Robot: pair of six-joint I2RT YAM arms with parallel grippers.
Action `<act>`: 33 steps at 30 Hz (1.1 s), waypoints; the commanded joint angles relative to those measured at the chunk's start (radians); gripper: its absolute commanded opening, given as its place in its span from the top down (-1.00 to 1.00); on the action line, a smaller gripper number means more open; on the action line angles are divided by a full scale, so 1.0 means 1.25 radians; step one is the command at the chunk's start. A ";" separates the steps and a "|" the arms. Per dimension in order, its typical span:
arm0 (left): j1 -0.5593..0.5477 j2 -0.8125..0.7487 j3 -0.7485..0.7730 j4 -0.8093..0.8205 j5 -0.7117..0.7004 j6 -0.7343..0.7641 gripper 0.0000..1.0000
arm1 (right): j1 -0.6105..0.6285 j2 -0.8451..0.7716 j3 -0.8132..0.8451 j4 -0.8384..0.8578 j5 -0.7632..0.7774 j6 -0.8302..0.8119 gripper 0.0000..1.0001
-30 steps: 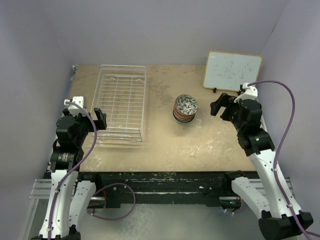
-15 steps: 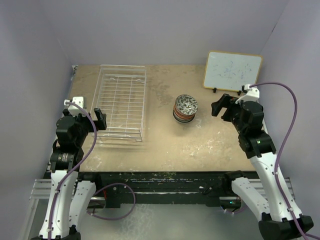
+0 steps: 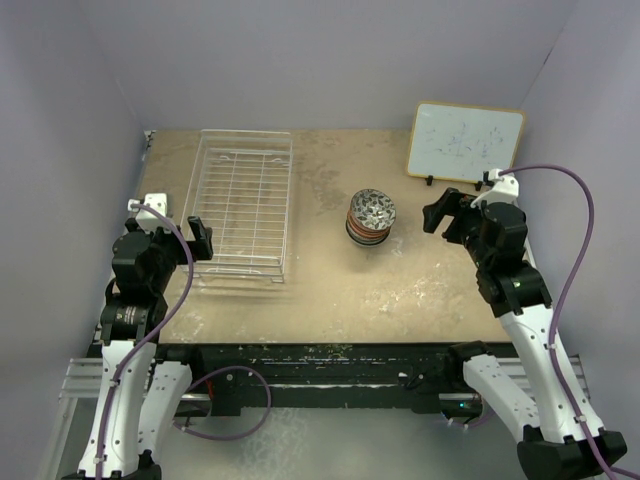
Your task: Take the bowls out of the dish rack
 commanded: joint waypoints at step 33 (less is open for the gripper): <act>0.002 0.000 0.004 0.012 -0.018 -0.001 -0.98 | 0.000 -0.016 -0.005 0.047 0.015 -0.004 -0.78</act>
